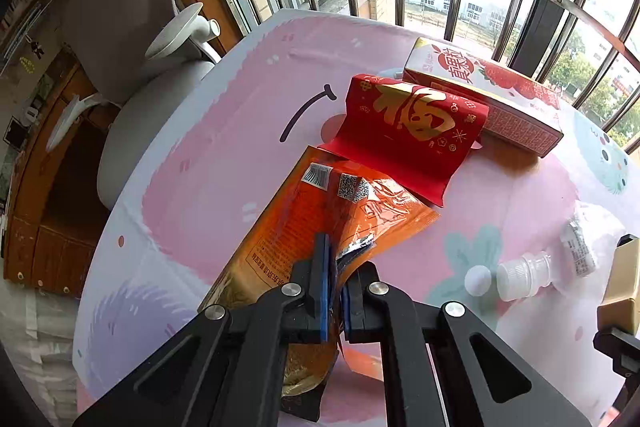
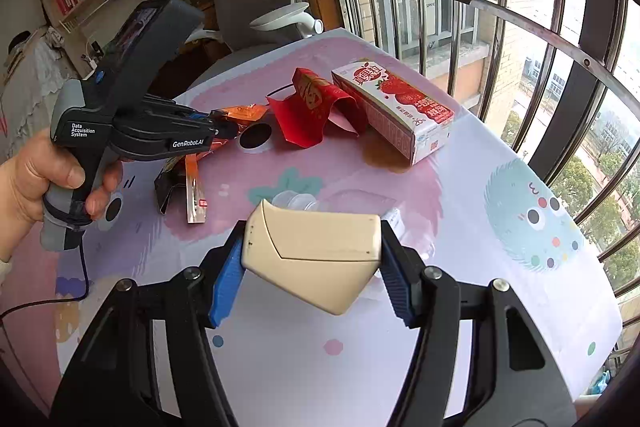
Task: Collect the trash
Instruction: 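Grasp the beige small box with the right gripper while the left gripper grasps the orange snack bag, then carry the beige box and orange bag over the bin and open both grippers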
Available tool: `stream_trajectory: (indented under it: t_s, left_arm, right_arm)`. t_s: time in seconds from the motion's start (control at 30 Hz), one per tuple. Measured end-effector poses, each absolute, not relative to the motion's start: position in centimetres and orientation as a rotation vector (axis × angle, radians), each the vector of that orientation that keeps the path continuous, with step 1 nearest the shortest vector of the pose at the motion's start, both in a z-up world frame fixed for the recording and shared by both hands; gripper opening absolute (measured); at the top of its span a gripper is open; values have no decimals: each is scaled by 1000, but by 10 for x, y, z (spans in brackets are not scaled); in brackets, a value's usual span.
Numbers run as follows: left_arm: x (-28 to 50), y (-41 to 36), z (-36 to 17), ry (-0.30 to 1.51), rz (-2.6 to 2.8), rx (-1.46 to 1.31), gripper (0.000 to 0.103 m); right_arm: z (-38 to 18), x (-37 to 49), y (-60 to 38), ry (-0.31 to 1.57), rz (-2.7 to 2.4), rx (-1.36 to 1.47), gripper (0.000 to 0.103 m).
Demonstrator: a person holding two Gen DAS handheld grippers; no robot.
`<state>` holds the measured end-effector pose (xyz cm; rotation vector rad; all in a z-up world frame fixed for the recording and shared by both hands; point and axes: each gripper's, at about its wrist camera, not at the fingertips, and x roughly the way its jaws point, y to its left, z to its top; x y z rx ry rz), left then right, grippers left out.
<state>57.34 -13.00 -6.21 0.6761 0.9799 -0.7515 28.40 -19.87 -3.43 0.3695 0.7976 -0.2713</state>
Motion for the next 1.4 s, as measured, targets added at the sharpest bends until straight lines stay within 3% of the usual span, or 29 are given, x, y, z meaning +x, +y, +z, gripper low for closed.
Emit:
stream_trajectory:
  t_s: [0.43, 0.73, 1.17, 1.4]
  left_arm:
    - [451, -37, 58, 959, -691, 286, 2]
    - [318, 2, 95, 942, -474, 81, 2]
    - [88, 6, 5, 1052, -236, -131, 2]
    - [14, 13, -60, 1128, -184, -168, 2]
  right_arm:
    - [11, 237, -185, 814, -113, 297, 58]
    - [22, 170, -188, 847, 148, 190, 58]
    - [-13, 47, -180, 992, 461, 15, 58]
    - [-66, -10, -142, 1098, 540, -111, 58]
